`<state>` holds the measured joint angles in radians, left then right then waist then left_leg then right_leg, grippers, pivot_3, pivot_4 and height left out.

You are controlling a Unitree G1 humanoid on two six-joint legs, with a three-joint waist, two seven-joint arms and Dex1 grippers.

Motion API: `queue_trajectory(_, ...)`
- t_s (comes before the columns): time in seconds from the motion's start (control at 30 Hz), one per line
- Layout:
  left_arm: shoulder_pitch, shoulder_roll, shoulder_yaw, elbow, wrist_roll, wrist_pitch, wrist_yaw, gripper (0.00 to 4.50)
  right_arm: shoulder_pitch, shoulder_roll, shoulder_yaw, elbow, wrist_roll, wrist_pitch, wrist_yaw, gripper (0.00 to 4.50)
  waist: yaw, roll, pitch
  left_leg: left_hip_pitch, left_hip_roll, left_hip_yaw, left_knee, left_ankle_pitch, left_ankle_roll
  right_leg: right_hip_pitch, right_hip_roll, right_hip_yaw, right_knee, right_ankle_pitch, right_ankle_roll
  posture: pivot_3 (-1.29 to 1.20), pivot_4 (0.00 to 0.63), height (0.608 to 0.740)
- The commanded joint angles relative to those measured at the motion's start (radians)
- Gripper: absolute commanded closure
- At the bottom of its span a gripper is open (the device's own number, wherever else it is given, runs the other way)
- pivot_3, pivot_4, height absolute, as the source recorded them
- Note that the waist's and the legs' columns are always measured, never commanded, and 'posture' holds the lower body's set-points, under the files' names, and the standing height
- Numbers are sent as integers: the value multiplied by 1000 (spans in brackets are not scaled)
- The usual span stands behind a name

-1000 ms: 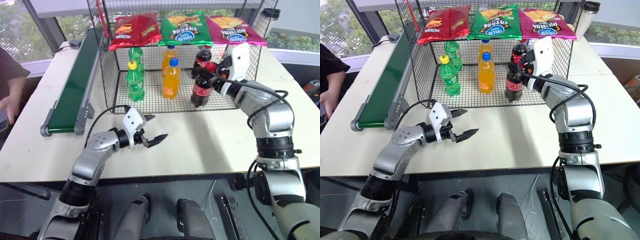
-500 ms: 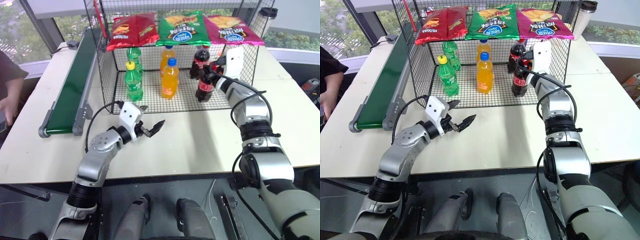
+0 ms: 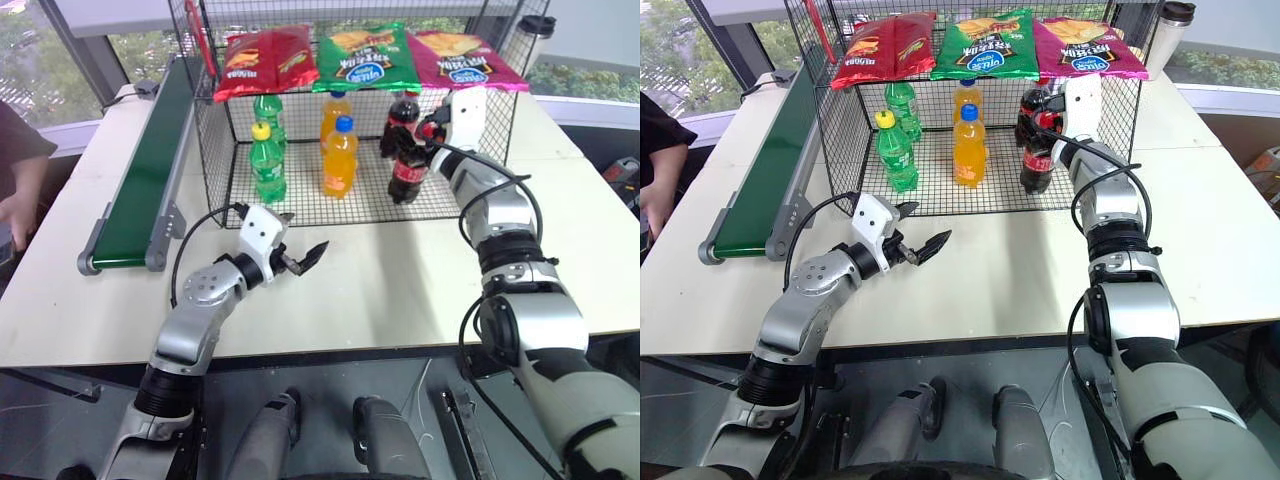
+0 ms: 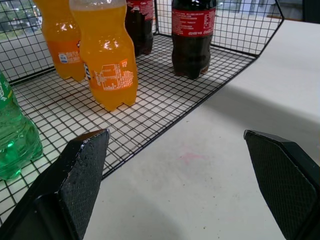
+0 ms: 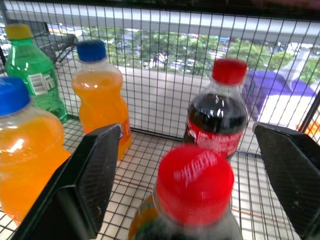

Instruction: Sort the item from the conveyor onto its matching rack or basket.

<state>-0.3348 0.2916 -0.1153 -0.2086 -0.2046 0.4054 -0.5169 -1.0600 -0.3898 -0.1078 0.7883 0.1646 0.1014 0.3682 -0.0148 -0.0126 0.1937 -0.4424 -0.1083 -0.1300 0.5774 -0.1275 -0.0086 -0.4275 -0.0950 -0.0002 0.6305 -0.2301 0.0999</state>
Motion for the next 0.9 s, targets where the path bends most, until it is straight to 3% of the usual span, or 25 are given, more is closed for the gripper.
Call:
queue_trajectory(0.03, -5, 0, -1, -9, 7, -21, 3, 0, 34, -47, -26, -170, 7, 56, 2, 88, 3, 0, 0, 0, 0, 0, 0, 0, 0, 0, 0, 0, 0, 0, 0, 0, 150, 738)
queue_trajectory(0.27, 4, 5, 3, -6, 1, -31, -5, 0, 213, -132, -37, -548, 80, 307, 85, 88, 3, 0, 0, 0, 0, 0, 0, 0, 0, 0, -1, 0, 0, 0, -1, 0, 150, 738)
queue_trajectory(0.53, 45, 21, 24, -9, -3, -53, 5, 0, 582, -123, 32, -977, 257, 575, 219, 88, 3, 1, -1, 0, 1, -1, 0, 0, 0, 1, -2, 0, 0, -2, -3, 0, 150, 738)
queue_trajectory(0.7, 88, 20, 33, -34, -13, -46, 10, 0, 706, -53, 93, -1054, 287, 603, 220, 88, 1, 1, -1, 0, 1, 0, 1, -1, -2, 1, -2, 0, 0, -2, -3, 0, 150, 738)
queue_trajectory(0.9, 130, 40, 47, -58, -19, -16, 10, 0, 715, -6, 129, -1054, 291, 607, 218, 88, 3, 1, -1, 0, 1, -1, 1, -2, -3, 1, -2, 0, 0, -2, -3, 0, 150, 738)
